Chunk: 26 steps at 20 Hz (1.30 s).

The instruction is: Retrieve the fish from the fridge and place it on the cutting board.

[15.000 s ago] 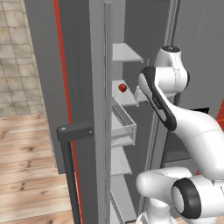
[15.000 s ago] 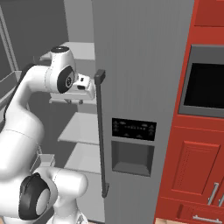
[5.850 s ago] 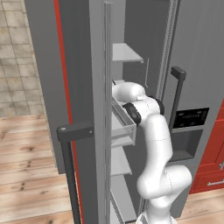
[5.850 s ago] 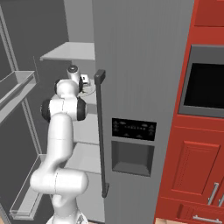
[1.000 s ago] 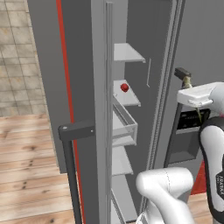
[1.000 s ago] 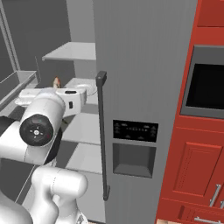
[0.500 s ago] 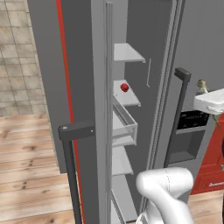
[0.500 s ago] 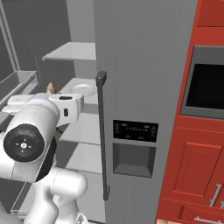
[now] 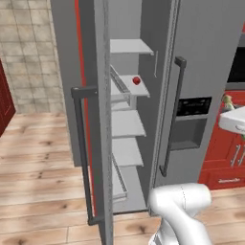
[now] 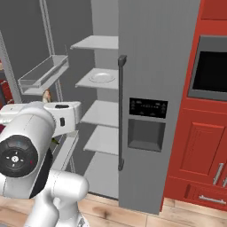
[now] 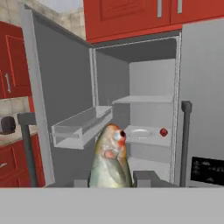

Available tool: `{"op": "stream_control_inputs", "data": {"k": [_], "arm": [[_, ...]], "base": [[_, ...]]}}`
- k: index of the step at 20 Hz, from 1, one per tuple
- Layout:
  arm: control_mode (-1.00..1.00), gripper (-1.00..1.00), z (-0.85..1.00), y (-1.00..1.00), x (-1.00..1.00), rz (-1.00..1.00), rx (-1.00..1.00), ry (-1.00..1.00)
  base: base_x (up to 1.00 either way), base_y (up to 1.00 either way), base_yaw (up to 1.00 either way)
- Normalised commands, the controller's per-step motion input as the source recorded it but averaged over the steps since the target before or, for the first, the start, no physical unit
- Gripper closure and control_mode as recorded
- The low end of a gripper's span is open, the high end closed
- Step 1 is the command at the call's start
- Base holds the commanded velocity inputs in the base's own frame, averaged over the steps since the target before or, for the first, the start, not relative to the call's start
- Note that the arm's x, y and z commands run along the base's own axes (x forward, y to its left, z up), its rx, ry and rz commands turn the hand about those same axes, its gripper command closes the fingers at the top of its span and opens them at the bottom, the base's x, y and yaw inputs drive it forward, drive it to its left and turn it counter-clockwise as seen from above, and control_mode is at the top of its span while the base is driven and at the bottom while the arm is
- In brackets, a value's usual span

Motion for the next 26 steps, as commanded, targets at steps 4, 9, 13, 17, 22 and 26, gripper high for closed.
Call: {"op": "stream_control_inputs", "data": {"k": [4,9,13,17,22,26], "arm": [[1.0,1.0,0.0,0.0,0.0,0.0,0.0,0.0],[1.0,1.0,0.0,0.0,0.0,0.0,0.0,0.0],[1.0,1.0,0.0,0.0,0.0,0.0,0.0,0.0],[1.0,1.0,0.0,0.0,0.0,0.0,0.0,0.0],[1.0,1.0,0.0,0.0,0.0,0.0,0.0,0.0],[1.0,1.0,0.0,0.0,0.0,0.0,0.0,0.0]], "base": [[-0.94,-0.25,0.63],[-0.71,-0.29,0.77],[-0.52,-0.14,0.83],[-0.24,-0.15,0.61],[-0.12,-0.63,-0.53],[0.0,-0.08,-0.99]]}}
